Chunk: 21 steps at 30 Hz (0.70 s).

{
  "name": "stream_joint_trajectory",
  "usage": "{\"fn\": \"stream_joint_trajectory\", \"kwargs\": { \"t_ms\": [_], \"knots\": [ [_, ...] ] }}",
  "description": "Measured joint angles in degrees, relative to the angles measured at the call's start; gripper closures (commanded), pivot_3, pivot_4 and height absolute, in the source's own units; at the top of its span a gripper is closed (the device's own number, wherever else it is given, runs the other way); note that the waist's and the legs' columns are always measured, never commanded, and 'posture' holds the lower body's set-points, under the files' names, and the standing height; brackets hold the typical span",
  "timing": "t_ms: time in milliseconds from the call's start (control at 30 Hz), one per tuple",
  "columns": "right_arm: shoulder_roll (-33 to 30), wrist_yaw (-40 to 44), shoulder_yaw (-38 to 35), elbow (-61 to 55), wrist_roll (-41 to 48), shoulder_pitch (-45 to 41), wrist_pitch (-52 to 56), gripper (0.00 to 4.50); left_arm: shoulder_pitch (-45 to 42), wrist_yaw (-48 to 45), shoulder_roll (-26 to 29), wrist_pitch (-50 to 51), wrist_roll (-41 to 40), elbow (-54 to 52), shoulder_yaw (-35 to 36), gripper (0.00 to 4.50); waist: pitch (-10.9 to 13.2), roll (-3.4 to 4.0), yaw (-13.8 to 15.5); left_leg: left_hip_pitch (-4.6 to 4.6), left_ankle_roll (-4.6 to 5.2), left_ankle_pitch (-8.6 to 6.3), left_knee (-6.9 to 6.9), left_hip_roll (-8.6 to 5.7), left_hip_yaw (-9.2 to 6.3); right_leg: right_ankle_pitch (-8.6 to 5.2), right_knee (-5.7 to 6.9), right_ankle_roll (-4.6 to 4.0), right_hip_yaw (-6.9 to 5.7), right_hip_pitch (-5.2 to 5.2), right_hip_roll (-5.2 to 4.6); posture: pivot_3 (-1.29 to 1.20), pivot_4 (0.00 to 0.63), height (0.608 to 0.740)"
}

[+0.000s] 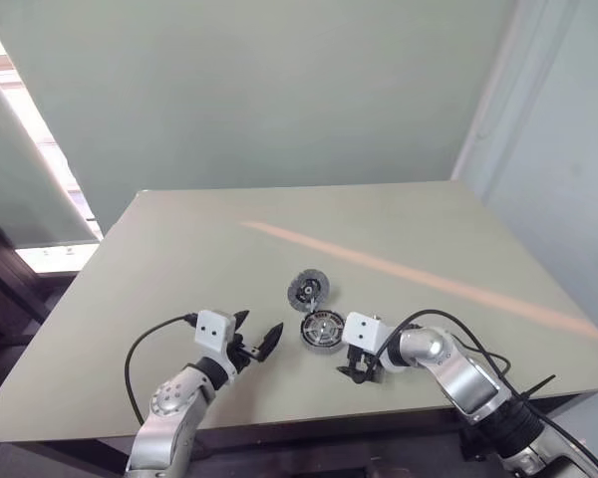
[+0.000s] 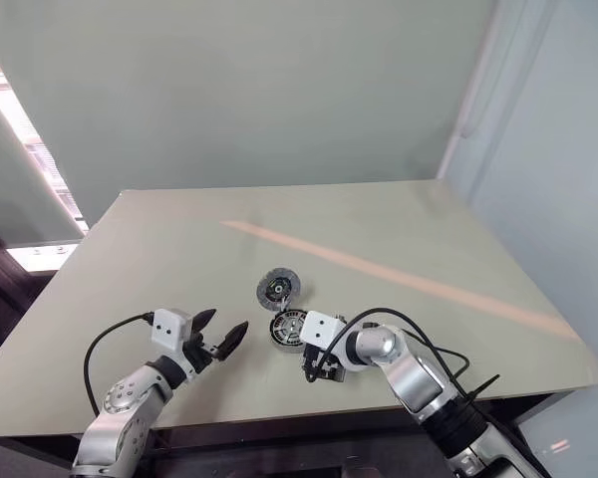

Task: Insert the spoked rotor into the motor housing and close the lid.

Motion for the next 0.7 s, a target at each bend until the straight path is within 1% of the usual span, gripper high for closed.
{"fn": "stream_joint_trajectory", "kwargs": {
  "t_ms": [100,200,467,700],
  "knots": [
    [-0.4,1.3,1.3,0.1,-1.3,-1.2,-0.8,0.04,0.9,-2.0,2.3,-0.1,1.3,0.0,-1.0,0.0,0.0,0.0,0.0,0.0,0.0,0.0,0.0,0.0,0.01,0.0,-0.02,0.0,0.01,0.0,-0.01,0.0,0.0,0.74],
    [-0.7,2.7,2.9,0.7,-2.7,-2.7,-1.2,0.04,1.6,-3.0,3.0,-0.1,1.7,0.0,-1.4,0.0,0.0,0.0,0.0,-0.01,0.0,0.0,0.01,0.0,0.01,0.0,0.0,0.0,0.01,-0.02,-0.01,0.0,0.0,0.74],
    [-0.1,4.0,5.4,3.8,-5.6,-4.5,-3.9,0.04,1.7,-3.4,3.2,-0.1,2.4,0.0,-1.7,0.0,0.0,0.0,0.0,0.01,0.0,0.0,0.0,0.01,-0.02,0.0,0.01,0.0,-0.02,0.0,-0.01,0.0,0.0,0.74],
    [0.6,3.9,5.9,7.4,-7.8,-5.5,-5.1,0.04,2.2,-3.8,3.2,-0.5,3.0,0.0,-1.9,0.0,0.0,0.0,0.0,0.01,0.0,0.0,0.02,0.01,-0.02,0.0,0.01,0.0,-0.03,0.02,-0.01,0.0,0.0,0.74]
  ]
}}
